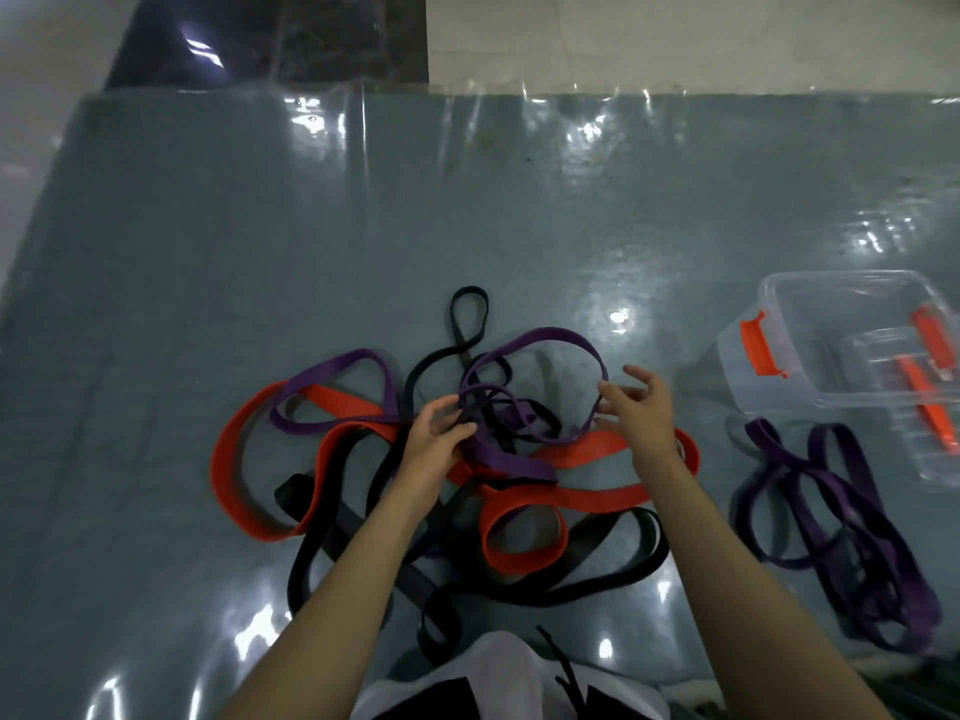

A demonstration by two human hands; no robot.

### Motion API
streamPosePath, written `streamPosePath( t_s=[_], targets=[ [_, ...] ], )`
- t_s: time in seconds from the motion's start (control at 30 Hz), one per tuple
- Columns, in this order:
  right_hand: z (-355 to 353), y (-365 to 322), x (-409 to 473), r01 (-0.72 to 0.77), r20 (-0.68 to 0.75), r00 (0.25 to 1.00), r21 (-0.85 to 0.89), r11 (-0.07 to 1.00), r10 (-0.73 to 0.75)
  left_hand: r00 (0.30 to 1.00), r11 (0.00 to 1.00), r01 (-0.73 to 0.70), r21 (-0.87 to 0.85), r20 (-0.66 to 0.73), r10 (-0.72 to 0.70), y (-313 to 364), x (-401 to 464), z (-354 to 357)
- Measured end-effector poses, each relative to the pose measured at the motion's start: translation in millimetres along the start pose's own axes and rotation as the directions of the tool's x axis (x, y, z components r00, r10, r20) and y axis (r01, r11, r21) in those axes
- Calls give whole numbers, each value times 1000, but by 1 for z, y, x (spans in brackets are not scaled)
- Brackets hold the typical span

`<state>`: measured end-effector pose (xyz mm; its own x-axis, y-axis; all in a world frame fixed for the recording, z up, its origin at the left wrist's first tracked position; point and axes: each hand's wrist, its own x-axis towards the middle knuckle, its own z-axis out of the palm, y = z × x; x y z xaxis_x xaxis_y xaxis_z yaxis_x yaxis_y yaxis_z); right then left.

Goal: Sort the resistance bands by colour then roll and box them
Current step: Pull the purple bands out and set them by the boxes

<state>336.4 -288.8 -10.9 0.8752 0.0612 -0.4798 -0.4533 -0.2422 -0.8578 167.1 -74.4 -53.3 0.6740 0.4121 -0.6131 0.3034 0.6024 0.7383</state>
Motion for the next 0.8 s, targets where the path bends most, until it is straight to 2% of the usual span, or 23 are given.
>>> streamPosePath(
  t_s=[0.1, 0.23, 0.33, 0.47, 0.63, 0.73, 0.8],
  targets=[
    [5, -4, -10, -74, -5, 997, 133, 988, 76, 1000, 998, -6, -63, -17, 5, 2, -2, 4],
    [3, -17, -25, -78, 15, 997, 254, 964, 77, 993, 993, -108, 45, -46, 110, 2, -10, 3],
    [-1, -35, -38, 8, 23, 1000, 321, 947, -16, 984, 986, -154, 72, -83, 159, 6, -18, 0],
    [-2, -66, -60, 145, 40, 984, 380, 914, -173, 976, 977, -202, 66, -68, 206, 14, -31, -6],
    [9, -108, -91, 268, 104, 933, 434, 860, -343, 952, 909, -278, 311, -38, 304, 28, -47, -11],
    [23, -127, -112, 304, 175, 896, 425, 852, -407, 956, 792, -268, 548, 47, 291, 39, -56, -9],
    [34, -135, -127, 321, 229, 869, 413, 852, -439, 945, 700, -306, 645, 118, 305, 52, -61, -4]
  ],
)
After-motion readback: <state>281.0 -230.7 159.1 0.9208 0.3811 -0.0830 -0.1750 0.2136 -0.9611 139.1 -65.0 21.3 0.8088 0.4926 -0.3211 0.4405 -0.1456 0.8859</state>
